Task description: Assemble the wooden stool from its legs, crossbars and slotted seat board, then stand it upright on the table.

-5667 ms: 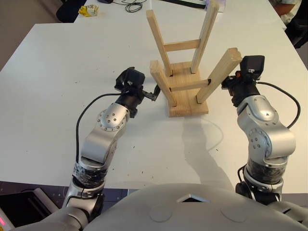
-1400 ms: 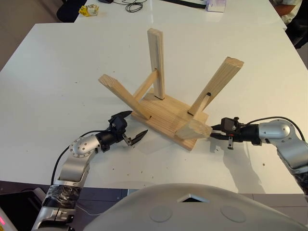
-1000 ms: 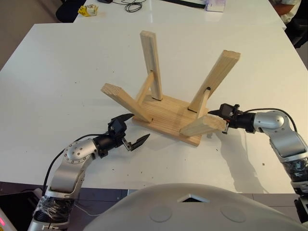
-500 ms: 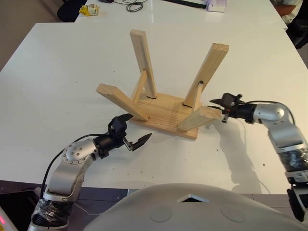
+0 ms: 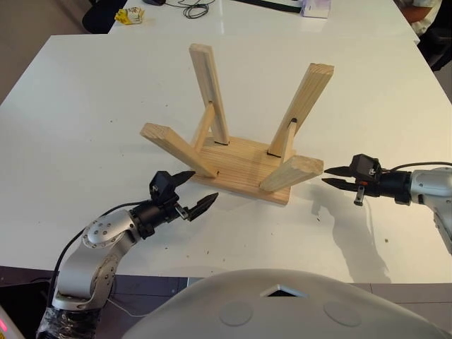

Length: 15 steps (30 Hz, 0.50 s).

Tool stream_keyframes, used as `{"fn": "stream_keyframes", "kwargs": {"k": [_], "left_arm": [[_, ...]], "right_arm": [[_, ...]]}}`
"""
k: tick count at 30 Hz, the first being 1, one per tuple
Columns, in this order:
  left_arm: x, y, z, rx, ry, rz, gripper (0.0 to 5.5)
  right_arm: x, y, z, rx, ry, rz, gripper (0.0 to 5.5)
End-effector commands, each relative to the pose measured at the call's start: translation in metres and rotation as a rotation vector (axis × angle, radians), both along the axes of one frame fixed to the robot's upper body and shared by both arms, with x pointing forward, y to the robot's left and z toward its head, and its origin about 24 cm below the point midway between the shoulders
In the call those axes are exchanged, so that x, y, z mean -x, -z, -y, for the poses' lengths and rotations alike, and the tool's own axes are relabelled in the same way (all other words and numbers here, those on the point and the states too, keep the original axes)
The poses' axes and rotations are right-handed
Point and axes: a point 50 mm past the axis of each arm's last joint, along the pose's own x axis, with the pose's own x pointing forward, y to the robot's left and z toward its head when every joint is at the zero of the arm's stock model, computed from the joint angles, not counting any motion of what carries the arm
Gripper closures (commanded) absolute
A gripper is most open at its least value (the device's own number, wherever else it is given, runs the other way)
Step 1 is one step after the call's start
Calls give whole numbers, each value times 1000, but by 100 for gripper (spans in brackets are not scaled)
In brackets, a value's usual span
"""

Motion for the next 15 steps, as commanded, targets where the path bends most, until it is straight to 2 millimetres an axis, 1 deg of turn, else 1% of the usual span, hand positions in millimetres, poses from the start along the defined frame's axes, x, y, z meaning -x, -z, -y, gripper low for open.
{"fn": "stream_keyframes", "kwargs": {"k": [1, 2, 4, 5, 6, 7, 9, 11, 13, 15], "left_arm": [[-19, -4, -28, -171, -55, 81, 72], [-24, -4, -36, -209, -70, 104, 72], [-34, -2, -54, -340, -70, 160, 72], [-37, 1, -59, -382, -57, 176, 72], [-41, 3, -63, -406, -46, 190, 90], [-45, 7, -63, -425, -21, 202, 90], [-49, 15, -57, -403, 27, 205, 90], [-48, 23, -48, -359, 71, 192, 90], [-42, 31, -40, -316, 106, 170, 90], [-36, 36, -35, -293, 126, 148, 90]], "right_arm": [[5, -1, -3, -2, -8, -13, 451], [7, 0, -3, 0, -18, -20, 451], [11, 1, -6, 4, -38, -28, 451], [11, 1, -7, 4, -40, -27, 451], [12, 1, -8, 2, -39, -26, 451], [12, 0, -8, 1, -40, -25, 451], [12, 0, -10, 3, -48, -26, 451], [11, -1, -10, 10, -67, -35, 451], [12, -2, -9, 15, -88, -49, 451], [11, -4, -7, 18, -104, -60, 451]]}}
